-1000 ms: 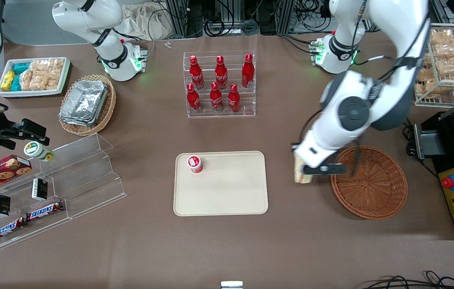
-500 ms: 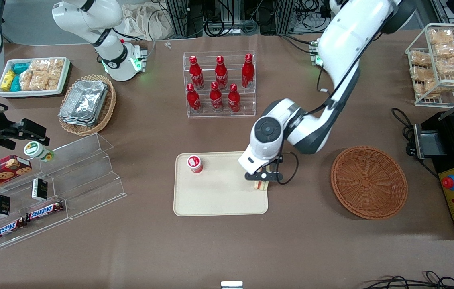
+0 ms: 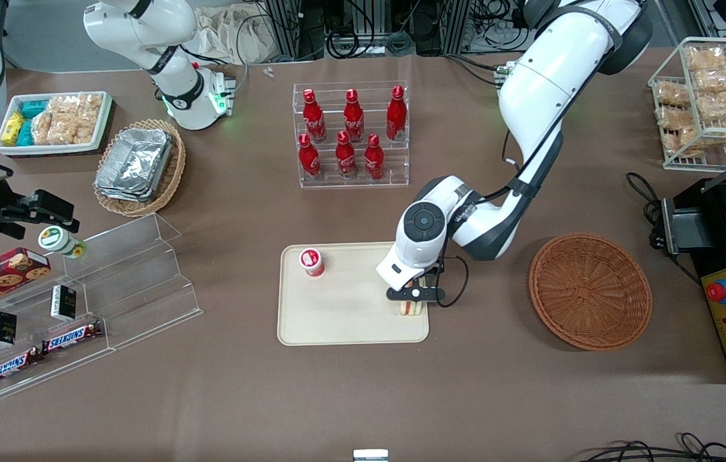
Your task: Place sandwich from basket to tray
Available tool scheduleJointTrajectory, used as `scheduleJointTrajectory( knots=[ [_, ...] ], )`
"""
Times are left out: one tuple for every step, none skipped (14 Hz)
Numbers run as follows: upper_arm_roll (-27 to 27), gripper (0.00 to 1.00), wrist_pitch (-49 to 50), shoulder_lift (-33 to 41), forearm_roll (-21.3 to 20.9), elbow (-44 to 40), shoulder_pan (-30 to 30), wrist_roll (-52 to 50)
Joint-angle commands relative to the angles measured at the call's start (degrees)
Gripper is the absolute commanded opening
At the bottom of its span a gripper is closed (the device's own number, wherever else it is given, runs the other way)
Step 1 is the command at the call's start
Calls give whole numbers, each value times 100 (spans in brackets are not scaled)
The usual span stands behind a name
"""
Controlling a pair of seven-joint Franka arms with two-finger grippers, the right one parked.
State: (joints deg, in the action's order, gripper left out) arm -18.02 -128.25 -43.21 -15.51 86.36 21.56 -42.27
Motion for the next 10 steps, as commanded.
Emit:
scheduleJointTrajectory(
  knots=[
    [18, 100, -8, 83, -119, -155, -11, -27],
    [18, 100, 19, 285, -119, -146, -3, -27],
    [18, 100, 184, 556, -101, -129, -20, -27],
    [35, 100, 638, 907, -144, -128, -20, -27],
    [61, 100, 1139, 1224, -93, -146, -55, 43],
    [18, 100, 1483, 1453, 12, -155, -403, 157],
    [-87, 100, 1756, 1708, 196, -146, -624, 332],
    [-105, 100, 2020, 1945, 468, -146, -766, 630],
    [-105, 100, 2232, 2122, 705, -155, -1028, 998],
    [-105, 100, 2390, 2289, 908, -181, -1214, 1315]
  ],
)
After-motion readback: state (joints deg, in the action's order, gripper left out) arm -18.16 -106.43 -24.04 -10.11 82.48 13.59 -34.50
